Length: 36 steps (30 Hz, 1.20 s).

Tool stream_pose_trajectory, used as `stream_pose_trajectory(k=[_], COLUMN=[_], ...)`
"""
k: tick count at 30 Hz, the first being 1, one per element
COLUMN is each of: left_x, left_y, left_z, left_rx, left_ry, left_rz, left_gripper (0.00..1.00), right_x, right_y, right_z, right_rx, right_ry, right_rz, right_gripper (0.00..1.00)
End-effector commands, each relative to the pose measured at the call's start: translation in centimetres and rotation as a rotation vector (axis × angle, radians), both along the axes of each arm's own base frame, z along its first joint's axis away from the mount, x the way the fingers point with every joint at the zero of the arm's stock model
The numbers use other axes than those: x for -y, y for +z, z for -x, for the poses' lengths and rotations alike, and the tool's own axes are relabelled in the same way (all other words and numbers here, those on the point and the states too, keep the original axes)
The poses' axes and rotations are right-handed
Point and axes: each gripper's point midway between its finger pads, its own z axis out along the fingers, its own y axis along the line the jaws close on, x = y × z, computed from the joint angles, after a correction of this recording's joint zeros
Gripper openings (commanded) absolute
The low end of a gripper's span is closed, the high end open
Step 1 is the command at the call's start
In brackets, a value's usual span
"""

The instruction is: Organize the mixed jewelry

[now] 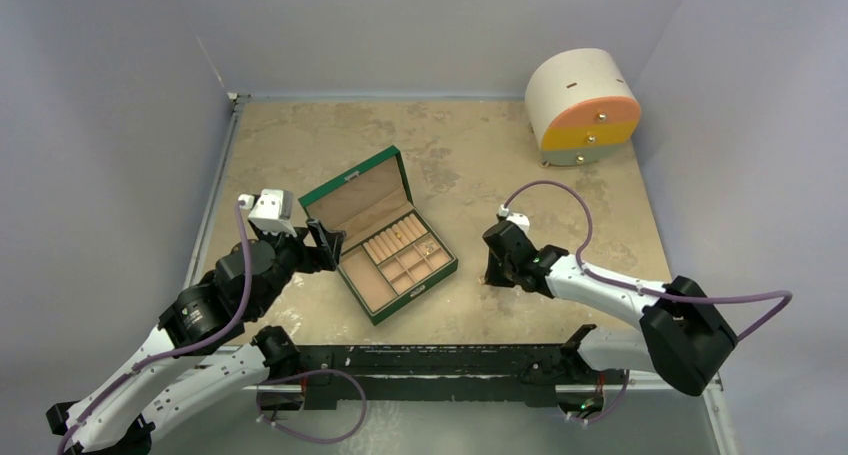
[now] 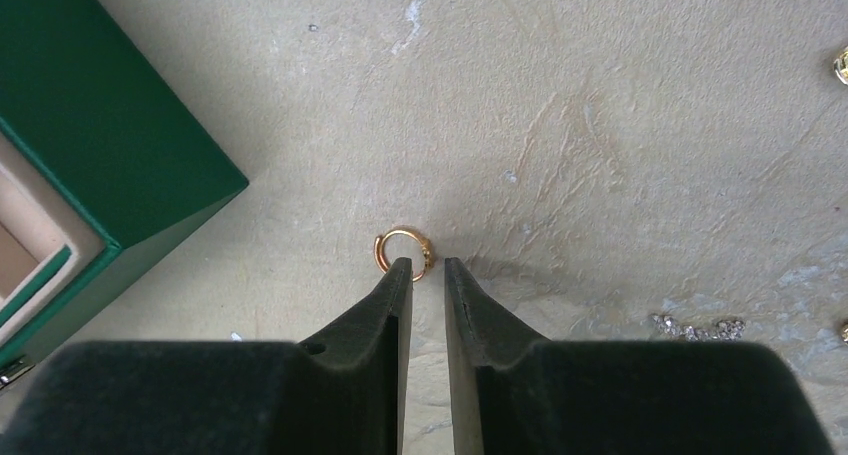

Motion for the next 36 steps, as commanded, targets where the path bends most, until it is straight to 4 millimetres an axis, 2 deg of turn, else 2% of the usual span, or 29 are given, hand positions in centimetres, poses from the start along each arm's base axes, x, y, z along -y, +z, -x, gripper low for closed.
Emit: stream_pose_trajectory(k=[1, 14, 30, 36], left_x=[0.2, 0.3, 0.4, 0.3], left_y=[1.1, 1.1, 1.0, 1.1], left_z=[-0.3, -0.3, -0.4, -0.4], left_rx=[0.035, 0.033, 0.028, 0.031], left_ry=[-0.003, -0.002, -0.003, -0.003], left_rz=[0.027, 0.023, 0.016, 0.020], left_gripper=[0.78, 0.78, 0.78, 0.78], right_x=[-0.4, -0.4, 0.5, 0.6], right_y=[1.1, 0.2, -0.7, -0.6], right_z=[-1.3, -1.2, -0.6, -0.1], right_rx=[0.044, 0.022, 0.001, -0.002], right_ry=[-0.028, -0.025, -0.016, -0.023], right_rz=[-0.003, 0.025, 0.155, 0.192], right_gripper=[0.21, 0.19, 0.10, 0.10])
